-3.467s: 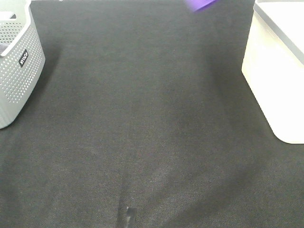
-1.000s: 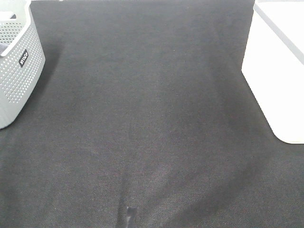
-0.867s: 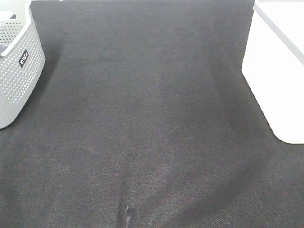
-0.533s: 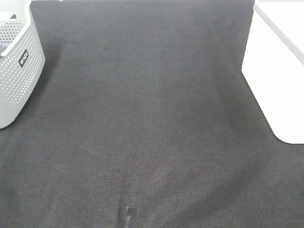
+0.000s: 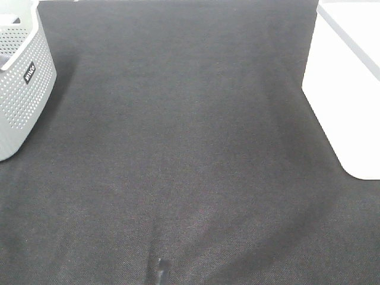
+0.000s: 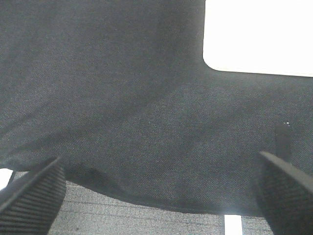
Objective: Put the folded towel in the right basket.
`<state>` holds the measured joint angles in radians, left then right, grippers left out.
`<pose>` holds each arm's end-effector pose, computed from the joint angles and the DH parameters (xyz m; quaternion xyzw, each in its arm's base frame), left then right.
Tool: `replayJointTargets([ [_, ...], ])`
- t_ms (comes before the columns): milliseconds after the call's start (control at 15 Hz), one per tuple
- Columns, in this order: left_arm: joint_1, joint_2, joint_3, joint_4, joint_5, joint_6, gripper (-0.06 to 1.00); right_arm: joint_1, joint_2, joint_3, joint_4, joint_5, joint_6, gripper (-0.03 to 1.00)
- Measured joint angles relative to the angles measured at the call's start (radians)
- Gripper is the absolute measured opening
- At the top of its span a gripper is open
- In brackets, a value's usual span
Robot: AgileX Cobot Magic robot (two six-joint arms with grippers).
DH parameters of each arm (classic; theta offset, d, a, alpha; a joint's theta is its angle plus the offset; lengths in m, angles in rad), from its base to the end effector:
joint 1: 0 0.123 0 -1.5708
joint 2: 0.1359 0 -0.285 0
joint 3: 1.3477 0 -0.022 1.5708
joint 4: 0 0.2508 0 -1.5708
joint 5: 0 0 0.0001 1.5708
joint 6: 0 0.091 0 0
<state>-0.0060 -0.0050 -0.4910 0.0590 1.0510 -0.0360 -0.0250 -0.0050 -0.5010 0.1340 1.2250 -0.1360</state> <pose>-0.0042 0.0047 0.2757 -0.0137 0.8513 0.0185 0.5242 -0.0137 0.0118 0.2655 -0.0576 0.8880 0.0299 0.4553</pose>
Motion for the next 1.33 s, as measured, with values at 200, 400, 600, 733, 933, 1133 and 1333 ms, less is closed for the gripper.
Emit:
replayJointTargets([
  [200,0.0,0.0,0.0,0.0,0.0,0.0,0.99,0.07,0.0,0.004,-0.025,-0.03,-0.002,0.98],
  [400,0.0,0.0,0.0,0.0,0.0,0.0,0.99,0.08,0.0,0.038,-0.047,-0.097,0.02,0.98],
  [600,0.0,0.0,0.0,0.0,0.0,0.0,0.99,0.08,0.0,0.039,-0.052,-0.104,0.033,0.98],
  [733,0.0,0.0,0.0,0.0,0.0,0.0,0.99,0.08,0.0,0.039,-0.052,-0.104,0.033,0.98],
  [933,0.0,0.0,0.0,0.0,0.0,0.0,0.99,0.08,0.0,0.039,-0.052,-0.104,0.034,0.98],
  [1133,0.0,0.0,0.0,0.0,0.0,0.0,0.99,0.08,0.0,0.039,-0.052,-0.104,0.034,0.98],
  [1333,0.0,0.0,0.0,0.0,0.0,0.0,0.99,0.08,0.0,0.039,-0.052,-0.104,0.034,0.98],
])
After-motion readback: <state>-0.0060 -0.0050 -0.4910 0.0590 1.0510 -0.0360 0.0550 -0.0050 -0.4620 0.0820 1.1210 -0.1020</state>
